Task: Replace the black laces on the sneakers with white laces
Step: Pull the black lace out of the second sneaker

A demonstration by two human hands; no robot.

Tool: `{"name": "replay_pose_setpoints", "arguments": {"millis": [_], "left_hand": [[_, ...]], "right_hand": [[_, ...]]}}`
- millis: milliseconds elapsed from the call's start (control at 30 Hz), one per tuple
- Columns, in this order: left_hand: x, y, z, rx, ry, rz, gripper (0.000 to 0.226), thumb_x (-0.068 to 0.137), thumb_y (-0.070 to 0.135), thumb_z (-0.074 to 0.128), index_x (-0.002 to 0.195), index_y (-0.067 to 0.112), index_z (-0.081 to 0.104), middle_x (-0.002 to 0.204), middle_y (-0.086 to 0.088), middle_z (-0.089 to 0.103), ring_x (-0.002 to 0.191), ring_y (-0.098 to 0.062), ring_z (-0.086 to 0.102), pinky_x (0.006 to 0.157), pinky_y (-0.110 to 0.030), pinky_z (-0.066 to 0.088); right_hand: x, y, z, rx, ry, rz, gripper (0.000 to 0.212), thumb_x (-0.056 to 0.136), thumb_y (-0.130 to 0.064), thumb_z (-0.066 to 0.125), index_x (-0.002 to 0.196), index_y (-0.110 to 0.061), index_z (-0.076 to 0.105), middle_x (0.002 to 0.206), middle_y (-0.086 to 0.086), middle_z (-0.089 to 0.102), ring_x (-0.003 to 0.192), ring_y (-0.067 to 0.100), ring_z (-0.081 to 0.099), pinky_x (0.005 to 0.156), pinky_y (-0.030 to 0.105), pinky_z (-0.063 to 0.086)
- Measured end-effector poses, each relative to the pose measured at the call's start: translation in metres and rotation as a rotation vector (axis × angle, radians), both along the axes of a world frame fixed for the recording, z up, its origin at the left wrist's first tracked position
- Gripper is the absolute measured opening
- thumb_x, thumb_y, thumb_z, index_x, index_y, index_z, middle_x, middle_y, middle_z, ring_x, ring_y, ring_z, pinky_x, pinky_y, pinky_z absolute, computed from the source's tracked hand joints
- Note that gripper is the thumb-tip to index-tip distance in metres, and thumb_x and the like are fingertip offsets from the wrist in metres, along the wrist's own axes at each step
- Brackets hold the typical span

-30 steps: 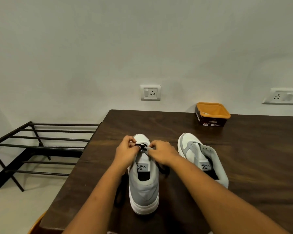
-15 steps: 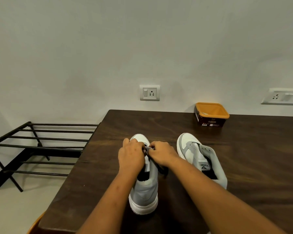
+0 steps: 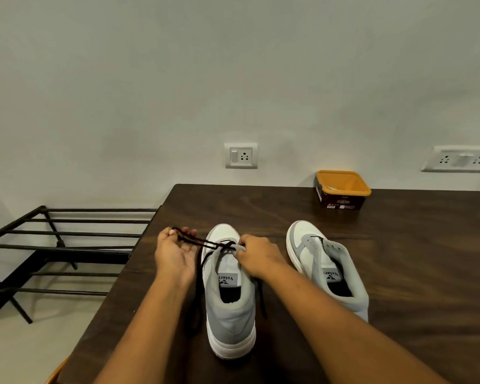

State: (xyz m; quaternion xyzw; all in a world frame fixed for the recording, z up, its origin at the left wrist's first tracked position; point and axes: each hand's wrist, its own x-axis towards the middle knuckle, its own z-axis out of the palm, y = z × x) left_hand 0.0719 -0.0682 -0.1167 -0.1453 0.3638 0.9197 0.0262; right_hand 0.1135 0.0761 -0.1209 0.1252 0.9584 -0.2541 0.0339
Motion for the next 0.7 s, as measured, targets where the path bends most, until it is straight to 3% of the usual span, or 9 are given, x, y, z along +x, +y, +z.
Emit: {"name": "replay_pose_setpoints", "arguments": {"millis": [33,100,200,267,367,467,600,700], "left_hand": [[0.000,0.000,-0.002,-0.112,0.043,-0.030,0.030,0.101,0.007,0.030,0.078,0.019,0.043,0.072,-0.002,0.046,0.063,-0.015,0.046,0.061,-0.022,0.043],[0.000,0.003,-0.010,-0.697,0.261,-0.162,0.025,0.096,0.006,0.043,0.076,0.020,0.046,0.066,-0.001,0.045,0.060,-0.015,0.040,0.051,-0.020,0.038],[0.005,0.013,-0.020,-1.626,0.643,-0.440,0.011,0.084,0.010,0.057,0.087,0.020,0.053,0.083,-0.001,0.055,0.073,-0.019,0.052,0.065,-0.031,0.043],[0.010,0.022,-0.019,-1.967,0.707,-0.449,0.014,0.087,0.016,0.054,0.099,0.015,0.059,0.102,-0.005,0.052,0.086,-0.024,0.055,0.072,-0.034,0.045],[0.015,0.030,-0.017,-2.124,0.761,-0.279,0.019,0.092,0.023,0.051,0.106,0.016,0.063,0.104,-0.005,0.048,0.079,-0.023,0.054,0.064,-0.030,0.037],[0.020,0.034,-0.017,-2.083,0.779,-0.140,0.010,0.088,0.012,0.056,0.097,0.013,0.057,0.093,-0.006,0.048,0.061,-0.018,0.039,0.057,-0.029,0.028],[0.021,0.038,-0.014,-2.258,0.730,-0.112,0.018,0.097,0.017,0.042,0.106,0.017,0.057,0.108,-0.001,0.047,0.085,-0.016,0.050,0.066,-0.025,0.031],[0.024,0.042,-0.013,-2.310,0.706,-0.139,0.023,0.098,0.019,0.037,0.110,0.019,0.057,0.114,0.001,0.044,0.100,-0.016,0.047,0.073,-0.025,0.031]], "right_hand": [[0.000,0.000,0.000,0.000,-0.001,-0.002,0.026,0.094,-0.032,0.045,0.114,-0.021,0.058,0.122,0.011,0.061,0.111,0.034,0.056,0.085,0.035,0.043],[0.001,-0.001,0.000,0.002,-0.003,-0.005,0.026,0.094,-0.032,0.044,0.114,-0.021,0.058,0.122,0.011,0.061,0.111,0.035,0.056,0.085,0.035,0.044],[0.002,-0.001,0.001,0.009,0.001,-0.001,0.026,0.094,-0.031,0.045,0.113,-0.019,0.058,0.121,0.012,0.062,0.109,0.035,0.057,0.083,0.034,0.044],[0.003,0.000,0.002,0.007,0.003,0.004,0.026,0.094,-0.031,0.045,0.113,-0.018,0.058,0.120,0.012,0.062,0.108,0.034,0.057,0.080,0.032,0.042],[0.004,0.001,0.002,0.007,0.004,0.012,0.026,0.094,-0.030,0.044,0.113,-0.017,0.058,0.121,0.012,0.061,0.109,0.035,0.057,0.079,0.032,0.041],[0.004,0.001,0.003,0.013,0.001,0.017,0.027,0.096,-0.032,0.043,0.112,-0.016,0.057,0.122,0.013,0.061,0.110,0.035,0.056,0.079,0.033,0.041],[0.004,0.000,0.003,0.024,-0.004,0.010,0.028,0.096,-0.033,0.043,0.114,-0.016,0.056,0.124,0.013,0.060,0.112,0.035,0.056,0.082,0.033,0.043],[0.004,-0.001,0.002,0.028,0.001,0.001,0.029,0.096,-0.032,0.042,0.114,-0.014,0.056,0.124,0.014,0.060,0.112,0.035,0.055,0.083,0.034,0.043]]}}
